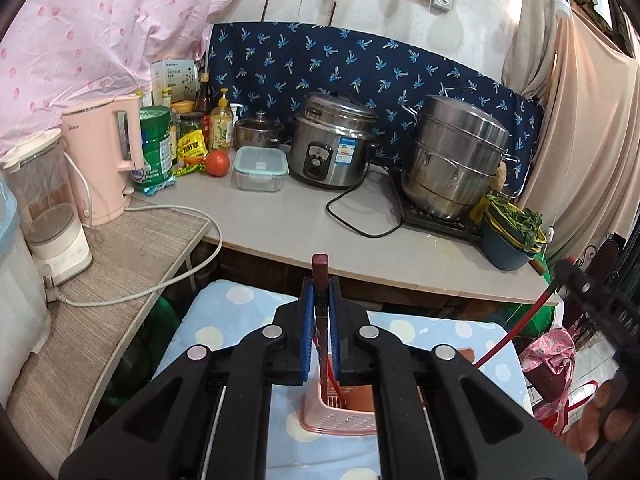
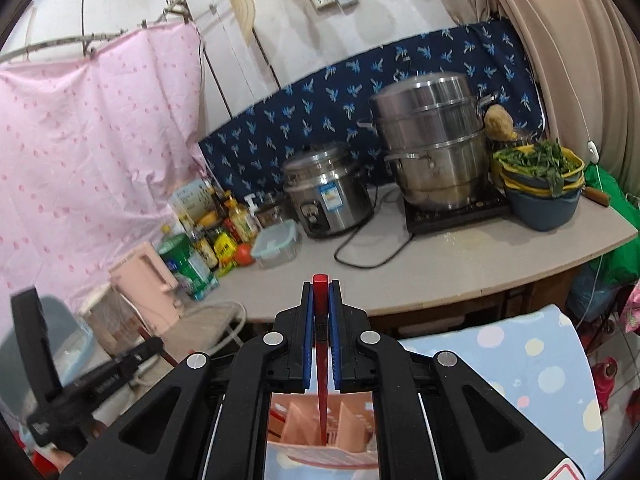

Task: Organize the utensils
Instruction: 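Carry both chopsticks to the pink basket and lower them in, opening both tools, then withdraw both open tools from the basket back over the utensils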

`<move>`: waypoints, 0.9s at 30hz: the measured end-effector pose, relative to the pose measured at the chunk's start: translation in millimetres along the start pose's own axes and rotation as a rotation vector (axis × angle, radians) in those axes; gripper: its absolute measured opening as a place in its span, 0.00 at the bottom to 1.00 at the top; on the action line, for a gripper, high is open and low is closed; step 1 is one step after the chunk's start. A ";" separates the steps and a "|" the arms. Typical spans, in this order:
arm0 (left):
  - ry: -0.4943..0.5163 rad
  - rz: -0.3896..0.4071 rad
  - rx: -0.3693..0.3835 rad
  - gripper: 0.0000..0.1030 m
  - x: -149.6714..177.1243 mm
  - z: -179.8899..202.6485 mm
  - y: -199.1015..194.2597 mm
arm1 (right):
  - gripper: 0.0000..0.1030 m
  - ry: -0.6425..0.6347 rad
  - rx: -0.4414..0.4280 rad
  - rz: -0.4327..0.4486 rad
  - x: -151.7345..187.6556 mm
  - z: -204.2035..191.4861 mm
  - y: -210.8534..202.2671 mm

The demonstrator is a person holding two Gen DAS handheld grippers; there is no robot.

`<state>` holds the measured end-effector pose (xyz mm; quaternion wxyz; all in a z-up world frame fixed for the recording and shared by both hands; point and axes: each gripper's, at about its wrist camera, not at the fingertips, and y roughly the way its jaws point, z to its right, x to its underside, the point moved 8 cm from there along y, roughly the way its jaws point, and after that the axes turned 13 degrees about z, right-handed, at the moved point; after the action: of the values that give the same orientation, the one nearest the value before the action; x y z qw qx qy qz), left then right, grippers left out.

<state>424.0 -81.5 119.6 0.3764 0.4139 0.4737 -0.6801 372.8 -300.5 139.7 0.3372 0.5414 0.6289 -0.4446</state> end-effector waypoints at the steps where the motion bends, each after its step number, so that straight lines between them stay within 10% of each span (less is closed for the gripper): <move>1: -0.003 -0.004 -0.002 0.07 2.1 -0.9 0.2 | 0.07 -0.006 0.008 -0.016 7.8 1.2 2.1; 10: 0.001 -0.017 -0.022 0.29 12.0 -7.4 -13.6 | 0.18 0.021 0.035 -0.050 30.5 16.6 -14.1; 27: 0.035 -0.101 -0.047 0.33 83.1 -20.3 -92.8 | 0.23 -0.018 0.034 -0.206 129.9 22.9 -123.4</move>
<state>313.2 -47.2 69.7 0.3429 0.3926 0.5162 -0.6796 226.2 -274.4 37.4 0.2859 0.4757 0.6704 -0.4924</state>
